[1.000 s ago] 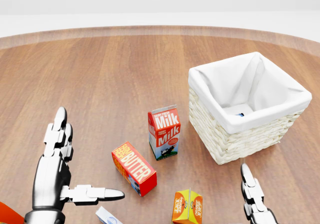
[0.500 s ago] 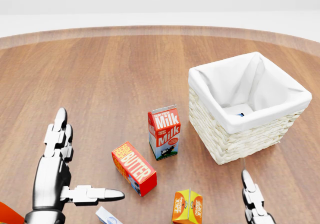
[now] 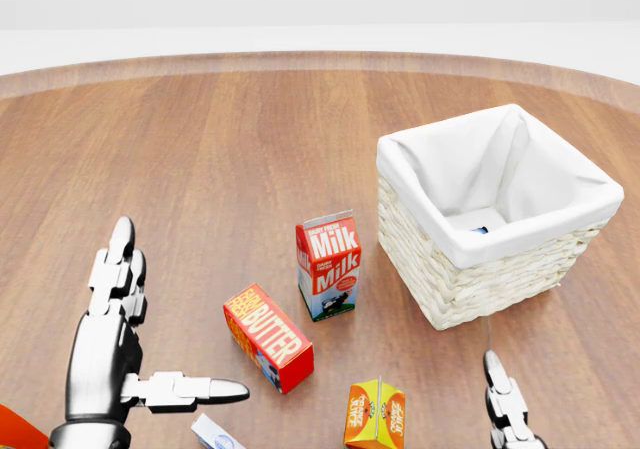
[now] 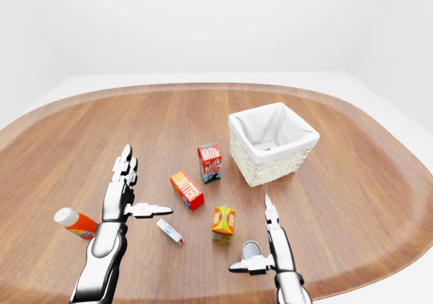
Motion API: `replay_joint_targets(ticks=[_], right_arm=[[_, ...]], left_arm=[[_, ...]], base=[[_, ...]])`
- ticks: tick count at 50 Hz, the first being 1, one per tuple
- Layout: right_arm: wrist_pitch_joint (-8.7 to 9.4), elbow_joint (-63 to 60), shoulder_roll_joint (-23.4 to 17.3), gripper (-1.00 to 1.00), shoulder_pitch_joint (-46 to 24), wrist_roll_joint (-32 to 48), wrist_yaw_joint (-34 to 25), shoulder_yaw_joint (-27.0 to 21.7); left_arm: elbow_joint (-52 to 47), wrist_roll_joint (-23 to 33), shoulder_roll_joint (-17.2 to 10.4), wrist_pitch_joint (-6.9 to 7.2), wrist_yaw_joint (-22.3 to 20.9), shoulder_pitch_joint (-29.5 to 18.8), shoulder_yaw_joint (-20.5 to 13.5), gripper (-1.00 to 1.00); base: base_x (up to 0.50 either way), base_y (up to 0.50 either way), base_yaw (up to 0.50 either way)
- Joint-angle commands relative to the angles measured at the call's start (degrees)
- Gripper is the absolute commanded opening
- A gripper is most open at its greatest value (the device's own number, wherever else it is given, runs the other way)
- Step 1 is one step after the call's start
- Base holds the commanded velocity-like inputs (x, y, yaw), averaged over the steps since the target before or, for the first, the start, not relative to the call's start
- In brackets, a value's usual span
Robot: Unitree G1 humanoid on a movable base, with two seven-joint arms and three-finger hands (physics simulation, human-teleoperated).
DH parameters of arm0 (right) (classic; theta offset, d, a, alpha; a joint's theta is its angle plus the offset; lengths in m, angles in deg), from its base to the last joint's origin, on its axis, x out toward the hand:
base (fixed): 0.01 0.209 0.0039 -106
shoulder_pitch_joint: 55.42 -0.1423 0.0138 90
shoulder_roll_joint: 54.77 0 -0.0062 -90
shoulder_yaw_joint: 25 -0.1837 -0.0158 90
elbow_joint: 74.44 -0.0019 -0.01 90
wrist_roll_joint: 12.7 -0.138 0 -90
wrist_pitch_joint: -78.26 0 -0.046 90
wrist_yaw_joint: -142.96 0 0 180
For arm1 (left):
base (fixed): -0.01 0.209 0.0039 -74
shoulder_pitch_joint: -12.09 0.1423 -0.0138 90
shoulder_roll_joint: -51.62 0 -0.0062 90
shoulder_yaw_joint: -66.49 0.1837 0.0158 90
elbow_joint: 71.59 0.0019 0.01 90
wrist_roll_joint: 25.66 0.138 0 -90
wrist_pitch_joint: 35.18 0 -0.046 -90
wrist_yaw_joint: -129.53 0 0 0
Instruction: Pick up the alphabet soup and the tomato sauce, and put them in the basket.
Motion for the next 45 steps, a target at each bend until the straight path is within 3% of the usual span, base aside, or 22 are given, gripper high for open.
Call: replay_joint_targets(ticks=[1,5,6,11,19,24,45], right_arm=[[0.00,-2.03,0.15,1.00,1.40,-0.07,-0.45,0.24],[0.00,5.02,-0.05,1.00,0.21,1.19,1.25,-0.12],[0.00,-0.73,0.11,1.00,1.41,0.44,-0.08,0.25],[0.00,-1.96,0.16,1.00,1.64,0.63,-0.39,0.22],[0.00,8.80,-0.40,1.00,-1.49,2.06,2.05,-0.66],[0.00,4.08,-0.33,1.00,-0.68,1.31,0.80,-0.43],[0.00,12.42,-0.97,1.00,-3.49,2.41,3.05,-0.90]], left_arm=[[-0.72,-1.02,0.06,0.00,-0.52,0.24,-0.08,1.00],[-0.98,-1.02,0.07,0.00,-0.53,0.39,-0.08,1.00],[-0.68,-1.04,0.05,0.00,-0.51,0.27,-0.12,1.00],[-0.39,-1.13,-0.02,0.00,-0.57,0.14,-0.25,1.00],[-0.41,-1.06,0.05,0.00,-0.48,0.13,-0.18,1.00],[-0.33,-1.02,0.06,0.00,-0.44,0.15,-0.12,1.00],[-0.41,-1.03,0.04,0.00,-0.52,0.20,-0.14,1.00]], base=[[0.00,0.00,0.00],[0.00,0.00,0.00],[0.00,0.00,0.00],[0.00,0.00,0.00],[0.00,0.00,0.00],[0.00,0.00,0.00],[0.00,0.00,0.00]])
